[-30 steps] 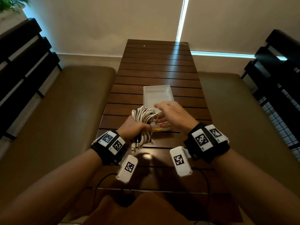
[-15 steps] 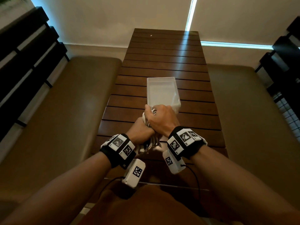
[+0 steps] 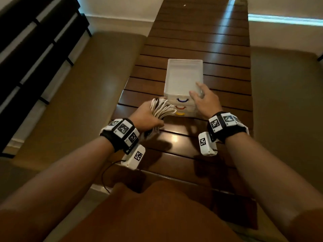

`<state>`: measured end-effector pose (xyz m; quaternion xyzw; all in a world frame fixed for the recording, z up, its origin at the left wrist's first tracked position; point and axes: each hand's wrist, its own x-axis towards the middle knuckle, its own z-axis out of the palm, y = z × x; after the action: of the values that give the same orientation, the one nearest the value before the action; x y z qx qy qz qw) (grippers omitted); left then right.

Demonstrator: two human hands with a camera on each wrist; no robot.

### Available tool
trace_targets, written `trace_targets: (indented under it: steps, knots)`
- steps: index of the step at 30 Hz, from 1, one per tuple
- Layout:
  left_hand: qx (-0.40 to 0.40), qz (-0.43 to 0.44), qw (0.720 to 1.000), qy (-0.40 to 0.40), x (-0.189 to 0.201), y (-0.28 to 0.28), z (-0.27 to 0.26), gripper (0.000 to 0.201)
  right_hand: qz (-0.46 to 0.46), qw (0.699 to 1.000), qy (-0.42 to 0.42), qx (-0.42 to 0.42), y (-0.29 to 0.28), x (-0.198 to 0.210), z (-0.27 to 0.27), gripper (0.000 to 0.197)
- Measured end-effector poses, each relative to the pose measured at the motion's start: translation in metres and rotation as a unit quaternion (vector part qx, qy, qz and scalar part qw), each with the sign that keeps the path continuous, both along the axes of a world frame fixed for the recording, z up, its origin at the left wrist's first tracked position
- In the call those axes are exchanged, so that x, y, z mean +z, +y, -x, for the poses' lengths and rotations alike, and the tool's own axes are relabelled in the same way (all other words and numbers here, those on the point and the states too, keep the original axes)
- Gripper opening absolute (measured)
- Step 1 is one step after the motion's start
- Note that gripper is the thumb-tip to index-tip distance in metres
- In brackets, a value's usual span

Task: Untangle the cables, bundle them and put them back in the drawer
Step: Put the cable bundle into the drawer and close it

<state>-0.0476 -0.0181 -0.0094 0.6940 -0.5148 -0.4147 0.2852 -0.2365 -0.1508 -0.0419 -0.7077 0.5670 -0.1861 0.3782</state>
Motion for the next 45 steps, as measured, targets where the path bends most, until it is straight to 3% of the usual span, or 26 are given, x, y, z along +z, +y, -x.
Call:
trace_targets:
  steps: [4, 8, 10, 12, 14, 16, 17, 19, 22, 27, 31, 33, 36, 40, 42, 45]
  knots:
    - [-0.031, -0.041, 0.995, -0.091, 0.006, -0.007, -0.01, 0.097, 0.008, 0.999, -0.037, 0.012, 0.038, -0.008, -0.014, 0.054]
    - [-0.045, -0.069, 0.98, -0.183, 0.006, 0.001, -0.02, 0.095, 0.013, 0.996, -0.076, 0.043, 0.071, -0.013, -0.017, 0.054]
    - [-0.042, -0.079, 0.981, -0.174, 0.006, 0.007, -0.024, 0.094, 0.104, 0.99, -0.095, -0.009, 0.088, -0.017, -0.007, 0.034]
    - [-0.041, -0.084, 0.983, -0.16, 0.002, 0.012, -0.026, 0.098, 0.177, 0.981, -0.071, 0.008, 0.107, -0.03, -0.001, 0.012]
    - [-0.048, -0.078, 0.986, -0.137, -0.004, 0.011, -0.027, 0.099, 0.075, 0.988, 0.0, 0.135, 0.121, -0.05, -0.005, 0.018]
    - [-0.059, -0.076, 0.987, -0.132, -0.008, 0.009, -0.029, 0.101, -0.075, 0.959, 0.115, 0.247, 0.124, -0.069, -0.017, 0.051]
    - [-0.063, -0.074, 0.986, -0.134, -0.007, 0.008, -0.028, 0.103, -0.099, 0.945, 0.155, 0.271, 0.123, -0.075, -0.024, 0.066]
    - [-0.067, -0.071, 0.985, -0.14, -0.008, 0.007, -0.028, 0.106, -0.069, 0.94, 0.2, 0.266, 0.121, -0.081, -0.04, 0.076]
    - [-0.062, -0.07, 0.987, -0.132, -0.011, 0.003, -0.029, 0.106, -0.018, 0.938, 0.261, 0.228, 0.12, -0.088, -0.057, 0.071]
    - [-0.087, -0.062, 0.974, -0.2, -0.01, -0.003, -0.024, 0.103, -0.015, 0.945, 0.283, 0.161, 0.12, -0.084, -0.069, 0.064]
    - [-0.098, -0.046, 0.969, -0.224, -0.017, -0.005, -0.027, 0.102, -0.042, 0.937, 0.306, 0.162, 0.124, -0.073, -0.07, 0.049]
    - [-0.105, -0.04, 0.966, -0.232, -0.019, -0.007, -0.028, 0.103, -0.062, 0.936, 0.303, 0.167, 0.134, -0.069, -0.068, 0.042]
    - [-0.112, -0.032, 0.964, -0.239, -0.021, -0.007, -0.029, 0.102, -0.104, 0.948, 0.242, 0.181, 0.151, -0.062, -0.059, 0.049]
    - [-0.1, -0.029, 0.969, -0.226, -0.024, -0.008, -0.03, 0.102, -0.011, 0.976, 0.168, 0.136, 0.137, -0.04, -0.053, 0.035]
    - [-0.089, -0.033, 0.973, -0.209, -0.024, -0.006, -0.026, 0.103, 0.023, 0.968, 0.203, 0.146, 0.127, -0.036, -0.053, 0.038]
    - [-0.08, -0.035, 0.977, -0.196, -0.022, -0.003, -0.018, 0.108, 0.032, 0.923, 0.314, 0.22, 0.127, -0.042, -0.054, 0.045]
